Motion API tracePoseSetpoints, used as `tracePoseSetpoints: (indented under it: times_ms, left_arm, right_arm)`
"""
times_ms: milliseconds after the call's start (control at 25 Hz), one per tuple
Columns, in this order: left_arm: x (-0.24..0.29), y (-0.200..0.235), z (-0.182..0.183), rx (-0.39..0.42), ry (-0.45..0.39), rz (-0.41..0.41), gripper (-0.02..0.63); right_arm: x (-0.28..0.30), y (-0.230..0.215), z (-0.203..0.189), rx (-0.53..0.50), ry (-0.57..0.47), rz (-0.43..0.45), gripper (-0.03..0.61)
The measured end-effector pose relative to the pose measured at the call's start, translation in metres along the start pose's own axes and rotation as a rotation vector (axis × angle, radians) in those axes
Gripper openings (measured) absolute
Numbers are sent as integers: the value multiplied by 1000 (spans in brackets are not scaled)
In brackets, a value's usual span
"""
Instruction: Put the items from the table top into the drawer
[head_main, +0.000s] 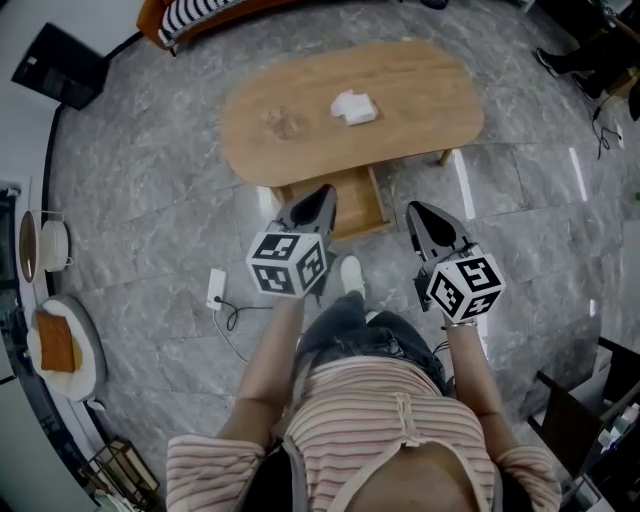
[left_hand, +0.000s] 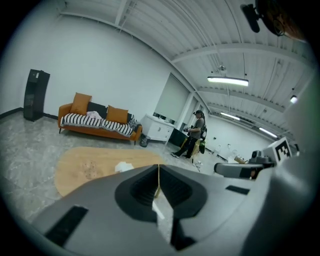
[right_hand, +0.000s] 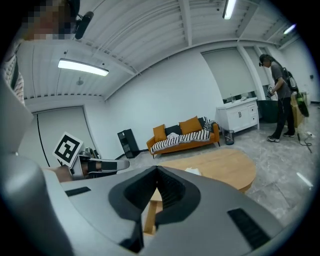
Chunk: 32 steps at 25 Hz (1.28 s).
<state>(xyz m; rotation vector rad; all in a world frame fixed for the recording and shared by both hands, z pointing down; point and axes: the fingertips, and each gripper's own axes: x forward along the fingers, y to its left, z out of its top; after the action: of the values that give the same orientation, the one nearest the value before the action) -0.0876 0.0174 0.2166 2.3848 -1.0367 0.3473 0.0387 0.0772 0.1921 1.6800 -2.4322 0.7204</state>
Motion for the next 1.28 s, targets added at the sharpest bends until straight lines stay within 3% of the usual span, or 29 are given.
tracePoseSetpoints:
  times_ms: [600, 920, 1280]
  left_arm:
    - [113, 71, -5, -31, 99, 66, 15]
    - [196, 111, -21, -108, 151, 182, 19]
    - [289, 143, -62, -179, 225, 242, 91]
  right_arm:
    - [78, -72, 11, 29, 88, -33, 8]
    - [142, -126, 16, -1, 161, 56, 8]
    - [217, -190, -16, 9, 265, 119, 8]
